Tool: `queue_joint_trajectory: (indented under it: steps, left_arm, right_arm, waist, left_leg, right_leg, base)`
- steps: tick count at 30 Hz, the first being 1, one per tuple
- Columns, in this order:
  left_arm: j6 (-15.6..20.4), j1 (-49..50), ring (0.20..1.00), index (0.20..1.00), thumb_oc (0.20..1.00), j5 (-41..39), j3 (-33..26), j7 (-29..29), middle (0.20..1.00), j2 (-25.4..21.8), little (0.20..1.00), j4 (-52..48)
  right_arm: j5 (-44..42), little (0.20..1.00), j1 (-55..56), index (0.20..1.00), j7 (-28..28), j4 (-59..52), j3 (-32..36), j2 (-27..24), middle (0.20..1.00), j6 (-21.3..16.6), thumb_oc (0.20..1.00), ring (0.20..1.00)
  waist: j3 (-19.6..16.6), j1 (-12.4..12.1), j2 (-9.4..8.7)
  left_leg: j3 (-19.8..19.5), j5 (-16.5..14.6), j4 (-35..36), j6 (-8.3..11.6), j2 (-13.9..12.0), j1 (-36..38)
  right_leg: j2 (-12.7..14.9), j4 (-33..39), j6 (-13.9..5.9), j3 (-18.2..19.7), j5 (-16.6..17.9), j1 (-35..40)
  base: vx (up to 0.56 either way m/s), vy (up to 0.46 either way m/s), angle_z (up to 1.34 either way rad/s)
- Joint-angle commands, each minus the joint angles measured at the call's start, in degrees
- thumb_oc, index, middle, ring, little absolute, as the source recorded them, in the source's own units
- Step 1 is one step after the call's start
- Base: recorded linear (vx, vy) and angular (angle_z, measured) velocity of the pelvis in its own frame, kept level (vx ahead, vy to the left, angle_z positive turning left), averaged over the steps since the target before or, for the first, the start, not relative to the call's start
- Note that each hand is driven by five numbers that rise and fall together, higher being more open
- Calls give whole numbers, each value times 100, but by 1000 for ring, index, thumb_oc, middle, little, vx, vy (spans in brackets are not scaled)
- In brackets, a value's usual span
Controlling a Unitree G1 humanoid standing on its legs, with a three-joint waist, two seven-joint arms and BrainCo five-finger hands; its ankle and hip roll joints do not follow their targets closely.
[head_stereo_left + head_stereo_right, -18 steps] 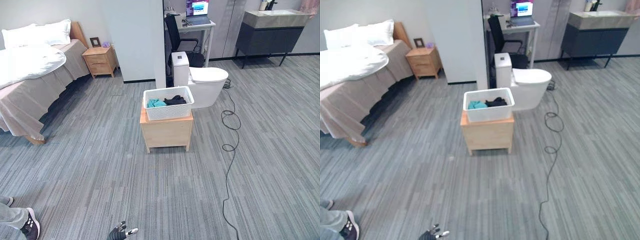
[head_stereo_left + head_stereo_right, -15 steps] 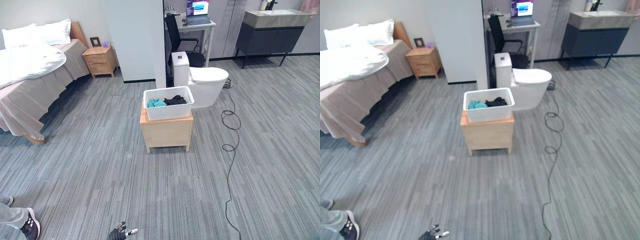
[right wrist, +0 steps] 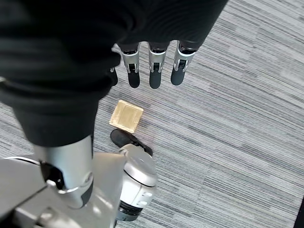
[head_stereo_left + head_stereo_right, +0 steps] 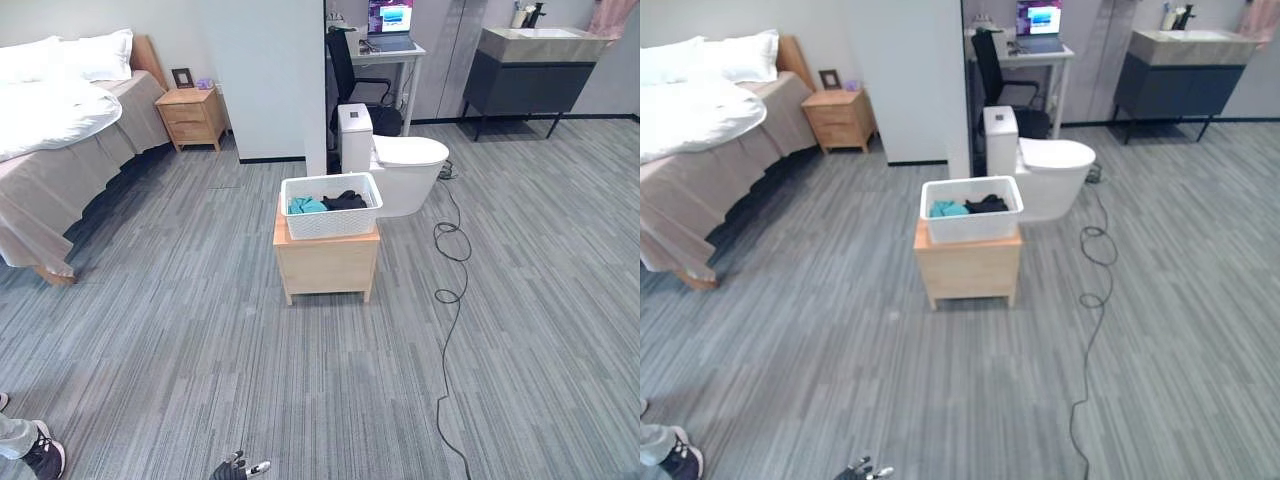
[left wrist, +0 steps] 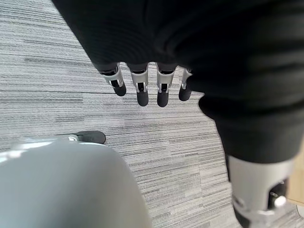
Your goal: Grab the laundry basket,head to the washer,open it,put in the laundry and shut it.
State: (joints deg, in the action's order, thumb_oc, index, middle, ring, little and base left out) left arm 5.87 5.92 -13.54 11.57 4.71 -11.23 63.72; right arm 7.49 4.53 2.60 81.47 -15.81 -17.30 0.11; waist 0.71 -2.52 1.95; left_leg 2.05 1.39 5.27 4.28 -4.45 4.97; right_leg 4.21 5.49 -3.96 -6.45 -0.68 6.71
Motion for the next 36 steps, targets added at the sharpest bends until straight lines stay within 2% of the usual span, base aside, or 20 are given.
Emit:
queue_joint_trajectory:
  steps: [1, 18, 27, 29, 31, 32, 33, 34, 35, 36]
  left_arm:
    - [214, -312, 1000, 1000, 1000, -63, -33, -86, 1000, -142, 1000, 278]
    - [177, -288, 1000, 1000, 1000, -141, -120, -17, 1000, -175, 1000, 338]
    - [123, -259, 1000, 1000, 1000, -222, -167, 3, 1000, -344, 1000, 0]
    - [94, -282, 1000, 1000, 1000, -310, -162, 22, 1000, -379, 1000, -109]
    - [58, -283, 1000, 1000, 1000, -380, -151, 54, 1000, -396, 1000, -203]
    - [57, -283, 1000, 1000, 1000, -380, -151, 54, 1000, -396, 1000, -205]
    - [48, -261, 1000, 1000, 1000, -383, -138, 69, 1000, -415, 1000, -252]
    - [1, -239, 1000, 1000, 1000, -422, -148, 97, 1000, -434, 1000, -289]
    - [-24, -238, 1000, 1000, 1000, -492, -150, 103, 1000, -437, 1000, -351]
    - [-26, -240, 1000, 1000, 1000, -493, -150, 103, 1000, -438, 1000, -352]
  right_arm:
    - [-119, 1000, -109, 1000, -40, 332, -145, -62, 1000, -26, 1000, 1000]
    - [-290, 1000, -78, 1000, 14, 329, -38, -74, 1000, -36, 1000, 1000]
    - [-48, 1000, -278, 1000, -5, 342, -149, -302, 1000, -3, 1000, 1000]
    - [-193, 1000, -309, 1000, -5, 322, -65, -307, 1000, -18, 1000, 1000]
    - [-311, 1000, -321, 1000, -22, 312, -2, -322, 1000, -31, 1000, 1000]
    - [-311, 1000, -322, 1000, -22, 312, -1, -322, 1000, -31, 1000, 1000]
    - [-375, 1000, -336, 1000, -21, 307, 14, -323, 1000, -36, 1000, 1000]
    - [-490, 1000, -326, 1000, -9, 296, 47, -299, 1000, -51, 1000, 1000]
    - [-558, 1000, -348, 1000, -8, 276, 56, -304, 1000, -48, 1000, 1000]
    - [-558, 1000, -350, 1000, -7, 276, 56, -303, 1000, -48, 1000, 1000]
  waist:
    - [-106, -48, -134]
    - [-125, -40, -137]
    - [-18, -105, -121]
    - [88, -124, -116]
    - [209, -139, -116]
    - [210, -134, -115]
    - [273, -144, -121]
    - [402, -157, -127]
    - [493, -196, -120]
    - [490, -187, -116]
  left_leg:
    - [-235, -249, -27, 14, -53, -138]
    - [-188, -246, -27, 42, -87, -109]
    - [-230, -135, -27, 155, -253, -154]
    - [-266, -44, -95, 228, -384, -190]
    - [-342, -74, -450, 303, -501, -354]
    - [-350, -82, -468, 305, -503, -366]
    - [-406, -84, -693, 353, -564, -467]
    - [-491, 44, -1272, 455, -676, -733]
    - [-581, 249, -1643, 470, -672, -954]
    - [-596, 239, -1670, 472, -673, -978]
  right_leg:
    - [614, -49, -484, -367, -98, -10]
    - [598, -49, -471, -363, -107, 1]
    - [439, -49, -383, -320, -172, -27]
    - [337, -49, -287, -289, -235, 24]
    - [238, -133, -152, -292, -316, 68]
    - [236, -138, -150, -297, -319, 65]
    - [170, -243, -70, -284, -388, 55]
    - [39, -439, 86, -289, -529, 69]
    - [-28, -504, 167, -292, -569, 83]
    - [-33, -509, 169, -301, -571, 76]
  base:
    - [0, 0, 0]
    - [0, 0, 0]
    - [-5, -78, -1]
    - [-9, -142, -1]
    - [-21, -127, 3]
    - [-15, -124, 10]
    - [7, -194, 13]
    - [-4, -246, 16]
    - [-4, -181, 21]
    - [-48, -104, 21]
